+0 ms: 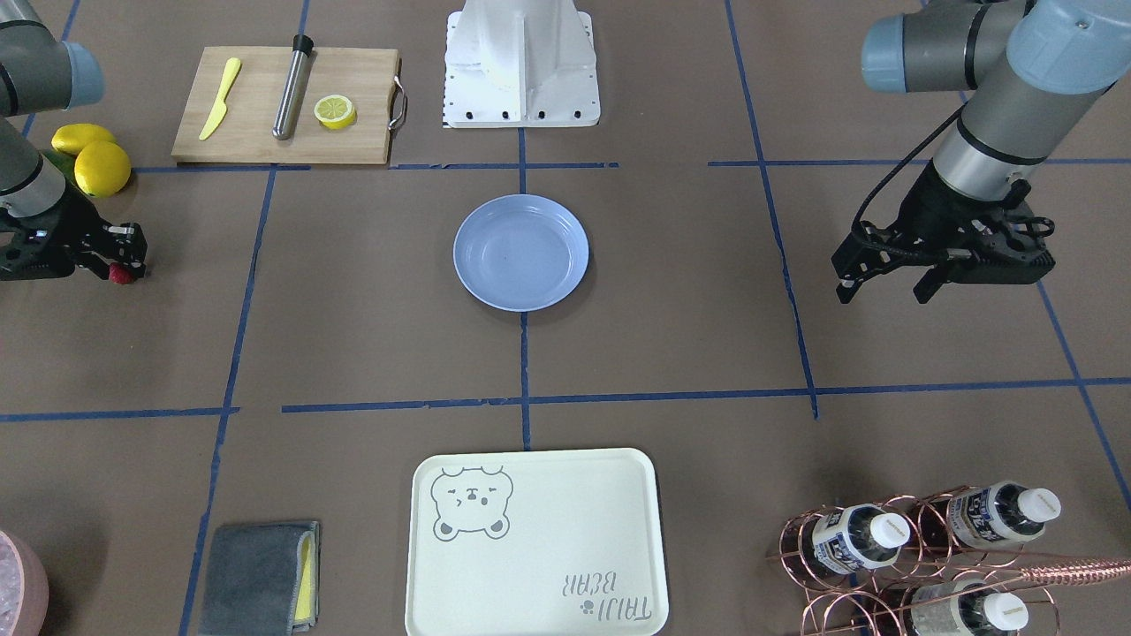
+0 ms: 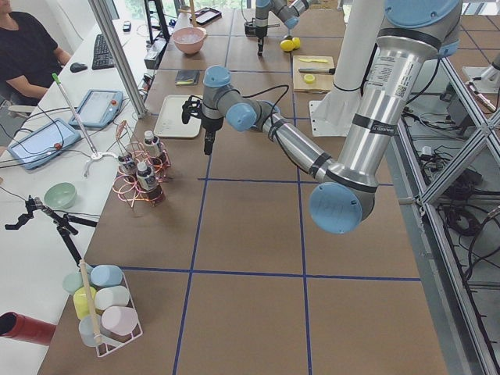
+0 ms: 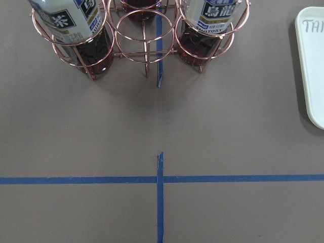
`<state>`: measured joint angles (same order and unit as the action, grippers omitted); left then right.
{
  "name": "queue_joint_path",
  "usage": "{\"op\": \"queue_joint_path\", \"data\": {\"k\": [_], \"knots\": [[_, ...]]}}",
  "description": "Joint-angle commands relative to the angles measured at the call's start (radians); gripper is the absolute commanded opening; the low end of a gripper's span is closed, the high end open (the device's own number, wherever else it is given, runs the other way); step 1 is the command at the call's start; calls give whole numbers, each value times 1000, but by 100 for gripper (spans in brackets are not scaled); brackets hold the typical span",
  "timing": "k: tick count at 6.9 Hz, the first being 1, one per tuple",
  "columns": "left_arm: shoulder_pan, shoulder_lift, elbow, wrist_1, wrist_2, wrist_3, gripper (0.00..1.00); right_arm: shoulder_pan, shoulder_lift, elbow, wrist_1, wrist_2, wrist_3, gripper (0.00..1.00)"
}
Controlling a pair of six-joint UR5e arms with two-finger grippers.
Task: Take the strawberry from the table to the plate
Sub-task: 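Lower the right gripper onto the red strawberry and close on it, then carry the strawberry with the right gripper over the blue plate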
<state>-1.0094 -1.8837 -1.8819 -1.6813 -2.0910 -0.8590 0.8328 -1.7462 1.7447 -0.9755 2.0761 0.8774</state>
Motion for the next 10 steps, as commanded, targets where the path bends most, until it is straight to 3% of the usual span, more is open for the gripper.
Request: {"op": "queue_joint_path", "data": {"k": [1,2,3,4,7,10], "knots": [[0,0,1,0,0,0,100,5,0,-1,0,-1,0,54],[0,0,1,0,0,0,100,5,0,-1,0,-1,0,46],[0,0,1,0,0,0,100,6,2,1,1,-1,2,15],[0,0,1,0,2,0,100,12,0,6,1,1,0,0],[-24,0,1,5,3,26,100,69,66,116,-34,42,15,0],[-101,64,6,5,3,203,100,-1,409,125,-295,59,148,0]]}}
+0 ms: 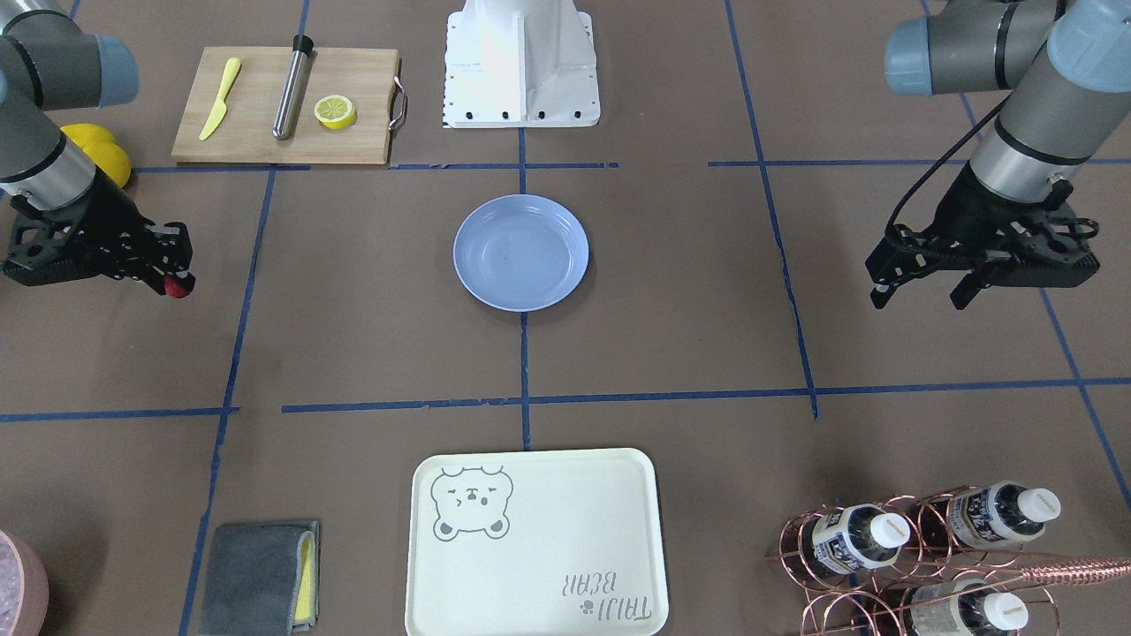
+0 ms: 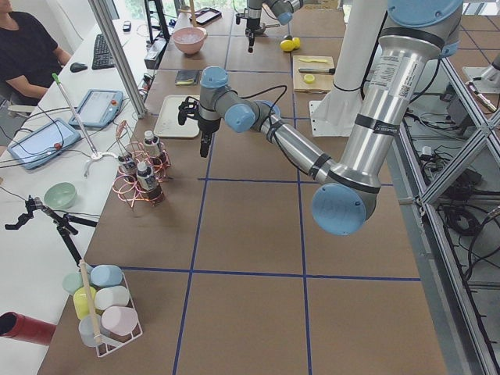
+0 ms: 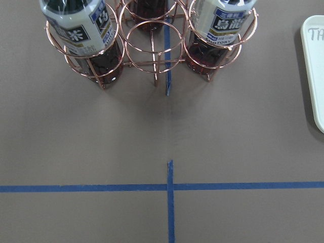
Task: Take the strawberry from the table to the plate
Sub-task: 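Carry the strawberry with the right gripper over the blue plate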
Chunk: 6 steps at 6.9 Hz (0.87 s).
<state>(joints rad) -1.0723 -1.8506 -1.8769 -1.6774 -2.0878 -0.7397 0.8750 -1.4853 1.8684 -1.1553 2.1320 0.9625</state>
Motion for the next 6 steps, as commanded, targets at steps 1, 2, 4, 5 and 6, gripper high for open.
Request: {"op": "queue_joint_path", "data": {"k": [1,2,4,5,6], "knots": [[-64,65,1,1,0,155,100,-106,254,0,-203,-9,102,0],[-101,95,1,1,0,219,100,-189,357,-6,-289,-51,161,0],[-130,114,12,-1,-1,258,100,-373,537,-37,-423,-212,275,0],[-133,113,15,-1,-3,263,100,-413,606,-123,-425,-242,277,0],[-139,113,16,-1,-3,263,100,-416,710,-264,-425,-247,277,0]]}}
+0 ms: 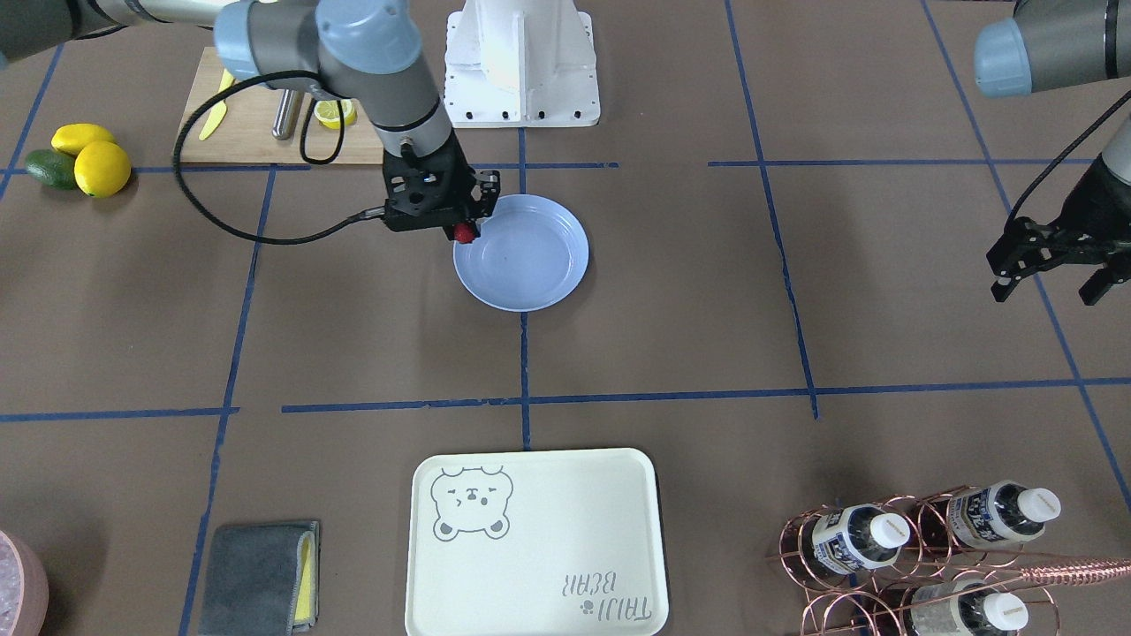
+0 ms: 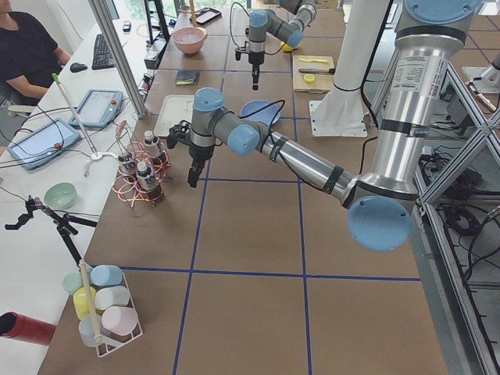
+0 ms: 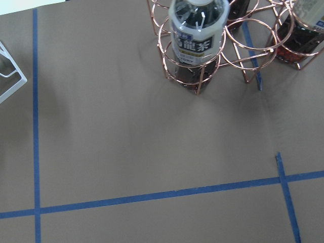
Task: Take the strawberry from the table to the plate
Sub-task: 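Carry the strawberry with the right gripper over the blue plate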
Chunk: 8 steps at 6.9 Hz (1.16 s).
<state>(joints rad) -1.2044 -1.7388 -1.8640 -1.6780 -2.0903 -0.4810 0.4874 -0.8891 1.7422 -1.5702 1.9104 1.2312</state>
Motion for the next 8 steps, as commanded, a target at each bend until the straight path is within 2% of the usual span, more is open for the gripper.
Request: {"op": "queue_joint_path", "data": {"k": [1,4,8], "knots": [[-7,1,5,0,1,4,100,-42,122,-179,-7,-43,7,0],[-7,1,15,-2,-2,4,100,-70,124,-226,-4,-71,8,0],[-7,-7,42,-9,-2,6,100,-82,122,-231,-1,-70,8,2]]}}
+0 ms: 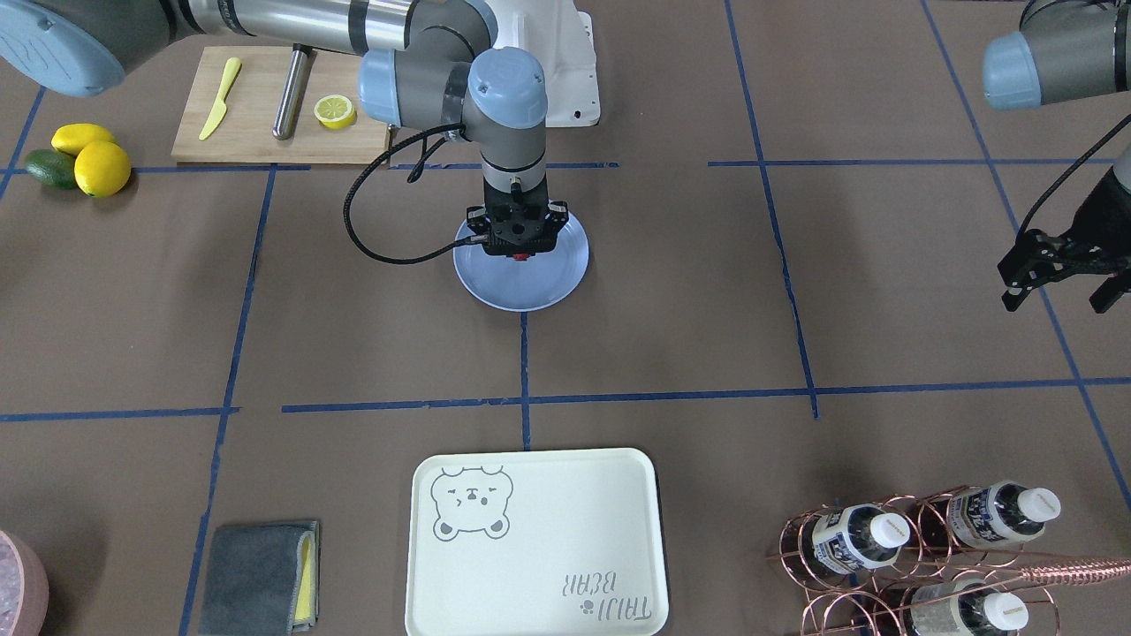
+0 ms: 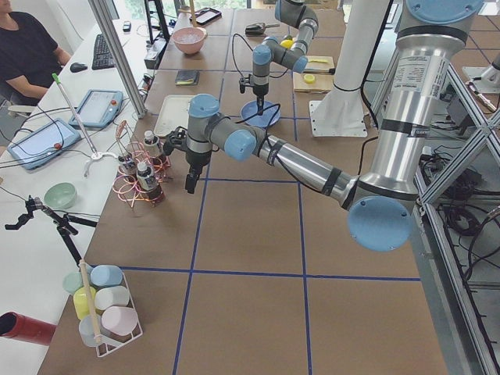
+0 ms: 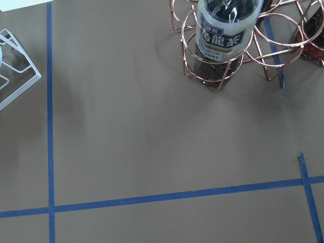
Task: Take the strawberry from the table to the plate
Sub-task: 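Lower the strawberry onto the plate and open the right gripper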
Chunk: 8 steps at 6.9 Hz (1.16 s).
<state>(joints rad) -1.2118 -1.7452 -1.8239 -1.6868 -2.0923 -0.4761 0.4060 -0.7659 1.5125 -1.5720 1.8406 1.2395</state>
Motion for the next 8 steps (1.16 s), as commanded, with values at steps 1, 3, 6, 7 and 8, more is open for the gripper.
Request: {"op": "queue_joint_path", "data": {"k": [1,3,6,7,8], "knots": [[0,-1,2,-1,0,1,100,-1,-3,-2,4,0,0,21],[0,-1,2,-1,0,1,100,-1,-3,0,6,0,3,99],[-2,1,2,-1,0,2,100,77,-22,97,-19,59,38,100],[-8,1,2,1,-2,17,100,141,-94,227,-110,74,20,100],[-14,7,2,3,-2,31,100,205,-184,365,-196,80,-61,100]]}}
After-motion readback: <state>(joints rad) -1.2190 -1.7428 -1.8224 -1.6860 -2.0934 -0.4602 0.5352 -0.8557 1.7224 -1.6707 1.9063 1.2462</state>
